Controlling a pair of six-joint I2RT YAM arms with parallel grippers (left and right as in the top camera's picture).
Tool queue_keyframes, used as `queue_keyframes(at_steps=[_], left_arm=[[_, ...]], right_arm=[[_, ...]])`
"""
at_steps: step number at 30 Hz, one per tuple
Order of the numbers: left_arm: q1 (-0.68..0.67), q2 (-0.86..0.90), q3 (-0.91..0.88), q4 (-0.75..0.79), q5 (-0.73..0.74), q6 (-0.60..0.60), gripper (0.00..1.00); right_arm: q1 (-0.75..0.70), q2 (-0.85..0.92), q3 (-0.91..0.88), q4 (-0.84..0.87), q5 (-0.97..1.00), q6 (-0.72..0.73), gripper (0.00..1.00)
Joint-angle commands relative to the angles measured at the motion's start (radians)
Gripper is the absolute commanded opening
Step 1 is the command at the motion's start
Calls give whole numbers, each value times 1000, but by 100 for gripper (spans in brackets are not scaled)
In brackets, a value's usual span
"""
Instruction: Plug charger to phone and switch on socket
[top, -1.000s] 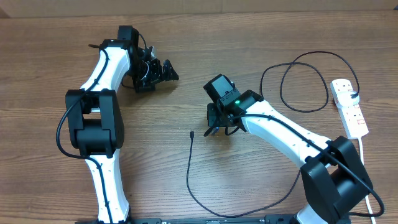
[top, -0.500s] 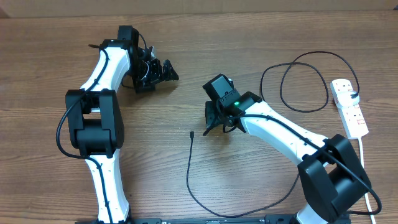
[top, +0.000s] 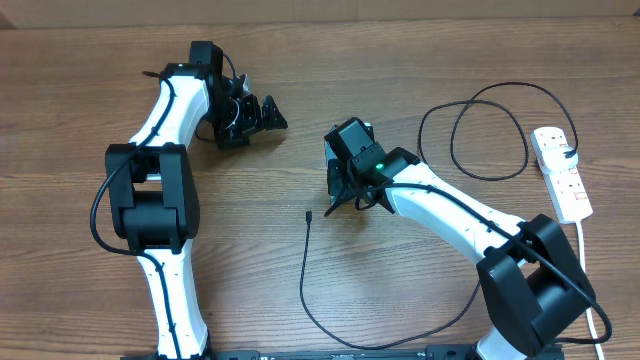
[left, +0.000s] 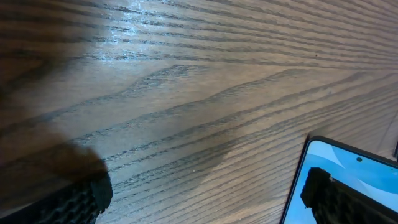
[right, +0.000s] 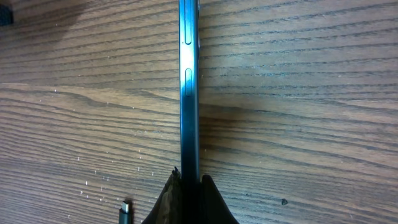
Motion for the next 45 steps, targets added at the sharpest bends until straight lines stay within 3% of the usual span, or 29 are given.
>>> queue_keyframes(at_steps=[1, 22, 31, 33, 40, 45], left_arm=[[-6, 21, -5, 4, -35, 26, 100], [-6, 21, -5, 4, -35, 26, 100], [-6, 21, -5, 4, -35, 26, 100], [-6, 21, -5, 4, -35, 26, 100], [-6, 21, -5, 4, -35, 26, 100], [-6, 21, -5, 4, -35, 26, 100]], right_arm=[[4, 5, -8, 1, 16, 2, 4], [4, 69, -8, 54, 49, 27, 4], [10, 71, -8, 53, 49, 26, 12], [14, 71, -8, 53, 49, 27, 4], [8, 56, 6, 18, 16, 26, 4], [-38, 22, 11, 12, -108, 26, 4]])
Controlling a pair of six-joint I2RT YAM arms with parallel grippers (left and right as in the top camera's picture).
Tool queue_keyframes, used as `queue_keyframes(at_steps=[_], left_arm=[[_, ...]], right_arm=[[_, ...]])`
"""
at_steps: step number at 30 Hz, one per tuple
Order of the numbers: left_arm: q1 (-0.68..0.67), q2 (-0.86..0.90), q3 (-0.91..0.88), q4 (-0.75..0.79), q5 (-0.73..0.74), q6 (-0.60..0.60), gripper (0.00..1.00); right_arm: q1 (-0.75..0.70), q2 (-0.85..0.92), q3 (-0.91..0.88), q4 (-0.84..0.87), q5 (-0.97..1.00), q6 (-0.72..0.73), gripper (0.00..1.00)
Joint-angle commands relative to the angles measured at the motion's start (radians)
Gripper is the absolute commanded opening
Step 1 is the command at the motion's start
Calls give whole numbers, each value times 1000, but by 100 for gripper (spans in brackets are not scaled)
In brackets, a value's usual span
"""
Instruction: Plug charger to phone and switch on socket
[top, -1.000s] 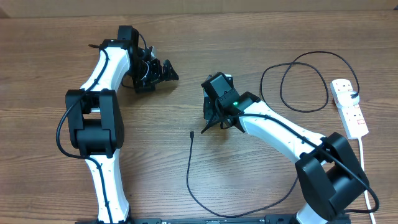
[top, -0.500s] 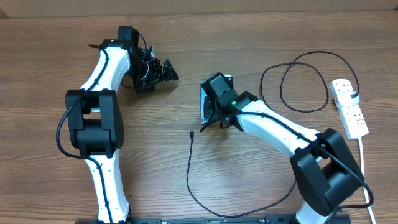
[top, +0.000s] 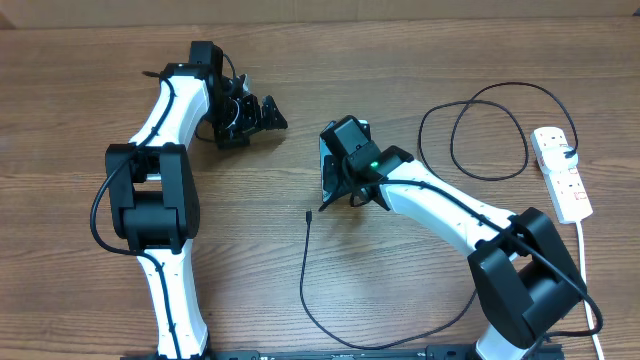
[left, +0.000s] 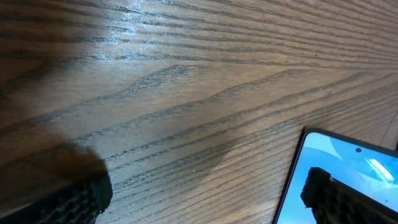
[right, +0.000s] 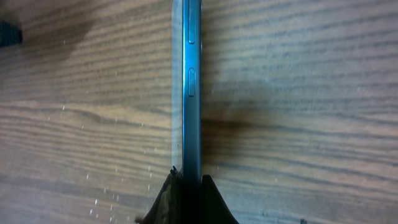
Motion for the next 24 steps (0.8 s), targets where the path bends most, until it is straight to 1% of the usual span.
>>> queue_keyframes(at_steps=[1, 6, 13, 19, 21, 24], left_arm=[[-6, 21, -5, 4, -35, 26, 100], [-6, 21, -5, 4, -35, 26, 100], [-6, 21, -5, 21, -36, 27, 100], [-6, 21, -5, 22, -36, 26, 100], [-6, 21, -5, 23, -32, 19, 100], [-8, 21, -5, 18, -27, -20, 99]], right_arm=[[-50, -16, -9, -19, -133, -14, 4], [-126, -16, -9, -18, -331, -58, 4], [-229, -16, -9, -19, -538, -78, 4], [-291, -16, -9, -20, -726, -153, 4], [-315, -16, -9, -19, -764, -155, 4], [-348, -16, -11, -22, -762, -154, 4]])
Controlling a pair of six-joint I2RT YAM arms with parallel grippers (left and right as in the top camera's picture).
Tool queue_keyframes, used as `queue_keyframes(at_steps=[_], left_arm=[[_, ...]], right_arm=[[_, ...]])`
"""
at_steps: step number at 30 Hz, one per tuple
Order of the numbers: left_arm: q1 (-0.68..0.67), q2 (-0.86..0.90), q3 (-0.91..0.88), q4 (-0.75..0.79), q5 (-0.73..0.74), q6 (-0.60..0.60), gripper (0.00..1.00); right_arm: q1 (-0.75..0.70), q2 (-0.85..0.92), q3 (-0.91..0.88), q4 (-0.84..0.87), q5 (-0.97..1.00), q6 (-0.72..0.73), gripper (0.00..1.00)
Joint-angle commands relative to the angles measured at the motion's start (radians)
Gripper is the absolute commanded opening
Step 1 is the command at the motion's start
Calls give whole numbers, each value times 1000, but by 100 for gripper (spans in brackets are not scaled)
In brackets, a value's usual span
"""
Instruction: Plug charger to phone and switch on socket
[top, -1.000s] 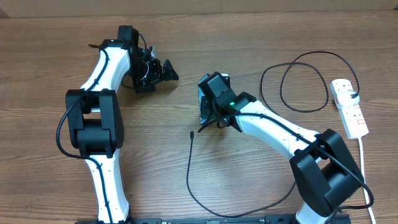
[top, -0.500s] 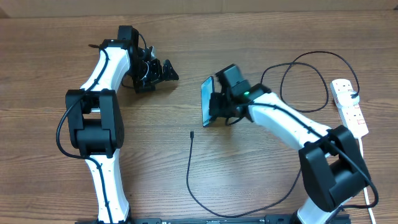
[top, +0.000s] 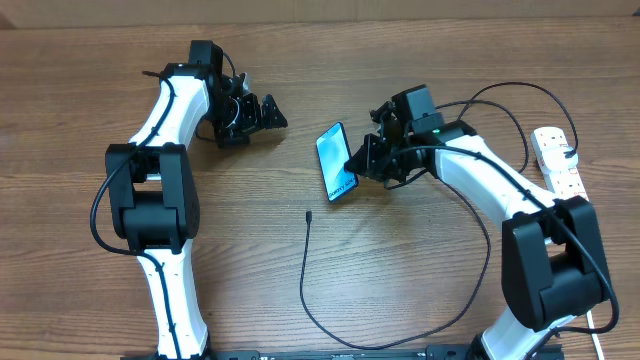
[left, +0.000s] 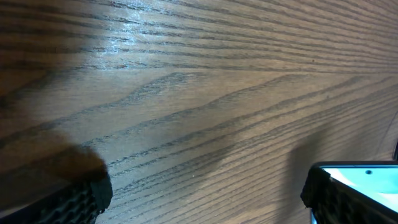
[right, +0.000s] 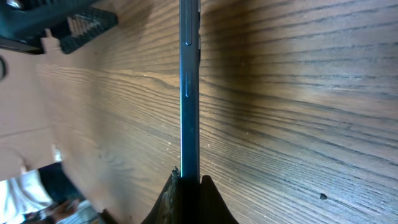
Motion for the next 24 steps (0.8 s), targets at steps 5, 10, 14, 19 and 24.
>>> queue_keyframes(at_steps=[5, 10, 14, 19, 24], left_arm=[[-7, 21, -5, -146, 95, -37, 99], [-6, 21, -6, -164, 285, 89, 100], [-6, 21, -6, -173, 288, 89, 100], [-6, 21, -6, -165, 243, 89, 100], [-6, 21, -6, -144, 209, 84, 100]], right_arm=[[-58, -14, -10, -59, -33, -110, 4], [-96, -14, -8, -159, 15, -154, 4], [-113, -19, -8, -286, 157, -165, 4], [-100, -40, 9, -420, 284, -205, 4], [-77, -82, 39, -526, 464, -180, 4]])
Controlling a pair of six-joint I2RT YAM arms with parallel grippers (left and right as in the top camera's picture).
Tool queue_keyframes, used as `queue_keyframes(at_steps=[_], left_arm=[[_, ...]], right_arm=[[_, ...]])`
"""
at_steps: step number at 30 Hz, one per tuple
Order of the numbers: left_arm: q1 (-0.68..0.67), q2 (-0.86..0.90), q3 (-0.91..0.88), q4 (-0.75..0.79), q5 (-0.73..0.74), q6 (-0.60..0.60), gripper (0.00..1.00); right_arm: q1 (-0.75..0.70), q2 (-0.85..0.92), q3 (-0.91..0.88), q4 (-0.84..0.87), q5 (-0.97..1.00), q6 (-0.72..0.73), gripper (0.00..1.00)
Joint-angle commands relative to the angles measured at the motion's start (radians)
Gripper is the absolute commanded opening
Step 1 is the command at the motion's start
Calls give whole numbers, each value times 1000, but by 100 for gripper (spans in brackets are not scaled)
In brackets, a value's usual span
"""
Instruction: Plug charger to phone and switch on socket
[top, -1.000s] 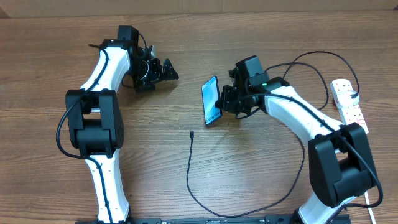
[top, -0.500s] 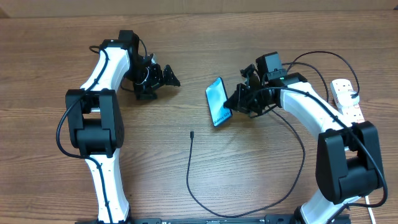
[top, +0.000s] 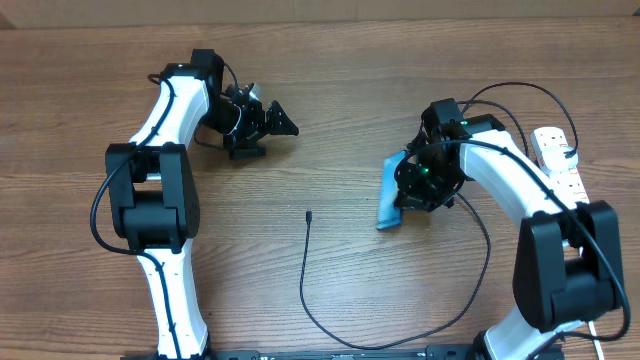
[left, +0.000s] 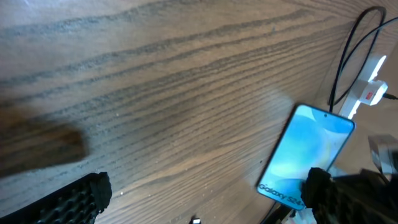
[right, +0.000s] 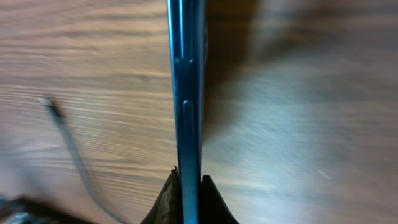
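Observation:
My right gripper (top: 408, 192) is shut on the blue phone (top: 389, 196), holding it on edge right of the table's middle. The right wrist view has the phone's thin side (right: 188, 93) rising from between my fingertips (right: 188, 182). The black charger cable's plug tip (top: 309, 214) lies loose on the wood left of the phone, and the cable (top: 310, 300) runs toward the front. At the far right edge lies the white socket strip (top: 561, 172). My left gripper (top: 277, 121) is open at the back left, facing the phone's lit screen (left: 308, 155).
A black cable loop (top: 480, 130) lies behind the right arm and leads to the socket strip (left: 368, 93). The cable also curves round the front right of the wooden table (top: 400, 300). The plug tip (left: 194, 219) shows at the bottom edge of the left wrist view.
My right gripper has carried the phone to the right and nearer the front, now right of the plug tip. The left gripper has turned and shifted slightly right, so it faces the phone and socket strip.
My right gripper was shut on the phone near the table's middle, just behind the plug tip, and stayed there at the second moment. Then the arm reached from the right with the phone's screen showing. Now the phone is further right. The left gripper stayed open throughout.

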Motion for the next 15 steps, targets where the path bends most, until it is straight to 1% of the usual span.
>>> queue_keyframes(at_steps=[1, 3, 7, 11, 15], left_arm=[[-6, 20, -5, 9, -18, 26, 100], [-6, 20, -5, 11, -18, 26, 100], [-7, 20, -5, 13, -20, 26, 100], [-7, 20, -5, 15, -26, 26, 100], [-6, 20, -5, 15, -27, 26, 100]], right_arm=[[20, -58, 30, -24, 201, 22, 4], [34, -62, 30, -32, 225, 48, 4], [106, -62, 29, -18, 237, 88, 4], [190, -61, 29, -13, 369, 174, 4], [223, -61, 29, -3, 409, 212, 4]])
